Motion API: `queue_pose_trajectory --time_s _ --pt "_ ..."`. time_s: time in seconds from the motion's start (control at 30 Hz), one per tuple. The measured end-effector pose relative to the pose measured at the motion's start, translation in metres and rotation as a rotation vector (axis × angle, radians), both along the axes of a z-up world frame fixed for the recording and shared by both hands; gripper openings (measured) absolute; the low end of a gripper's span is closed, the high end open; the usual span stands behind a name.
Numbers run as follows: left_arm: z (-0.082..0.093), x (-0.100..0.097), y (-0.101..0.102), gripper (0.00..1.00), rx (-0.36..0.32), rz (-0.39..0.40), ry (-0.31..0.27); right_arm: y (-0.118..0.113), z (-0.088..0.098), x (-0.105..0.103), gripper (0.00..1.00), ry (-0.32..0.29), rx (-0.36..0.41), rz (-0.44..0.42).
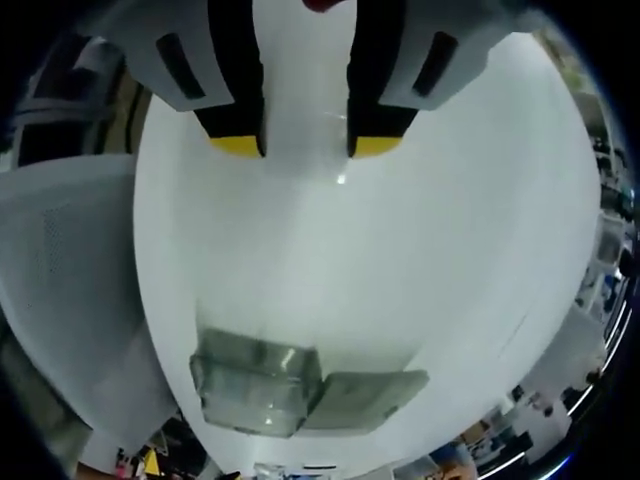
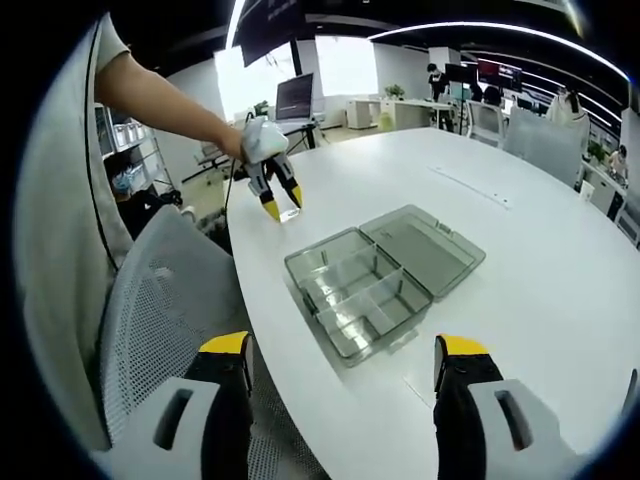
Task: Insert the divider into the dual guide fixture by aligning both edges with the guide slots and pushing it downward to the bottom, including one-sided entry, uneven engagement, binding, and posture correction.
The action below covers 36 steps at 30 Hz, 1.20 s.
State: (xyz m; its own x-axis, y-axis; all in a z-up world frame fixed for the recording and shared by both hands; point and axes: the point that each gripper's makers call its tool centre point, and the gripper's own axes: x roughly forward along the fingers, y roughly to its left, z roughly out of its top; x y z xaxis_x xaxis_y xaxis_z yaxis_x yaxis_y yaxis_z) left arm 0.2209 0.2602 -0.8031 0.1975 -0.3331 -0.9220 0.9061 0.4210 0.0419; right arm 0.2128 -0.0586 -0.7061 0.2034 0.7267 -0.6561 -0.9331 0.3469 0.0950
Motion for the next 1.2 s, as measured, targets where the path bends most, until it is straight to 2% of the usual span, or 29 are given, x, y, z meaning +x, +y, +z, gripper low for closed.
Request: queue_pose_trajectory --time_s 0.2,0.53,0.8,1.2 --pt "0.003 0.000 0.000 0.29 0.041 -0.018 0.000 0.001 0.001 0.000 0.72 -0.002 0.006 0.001" --pt "0.015 0.002 -0.009 0.29 0.043 -0.036 -0.018 0.003 0.002 0.002 0.72 -0.006 0.014 0.007" --pt "0.027 0.003 -0.019 0.29 0.029 -0.054 -0.047 0.004 0.004 0.003 0.72 -0.009 0.019 0.016" --pt "0.056 0.006 -0.046 0.29 -0.008 -0.081 -0.116 0.006 0.005 0.002 0.71 -0.007 0.028 0.023"
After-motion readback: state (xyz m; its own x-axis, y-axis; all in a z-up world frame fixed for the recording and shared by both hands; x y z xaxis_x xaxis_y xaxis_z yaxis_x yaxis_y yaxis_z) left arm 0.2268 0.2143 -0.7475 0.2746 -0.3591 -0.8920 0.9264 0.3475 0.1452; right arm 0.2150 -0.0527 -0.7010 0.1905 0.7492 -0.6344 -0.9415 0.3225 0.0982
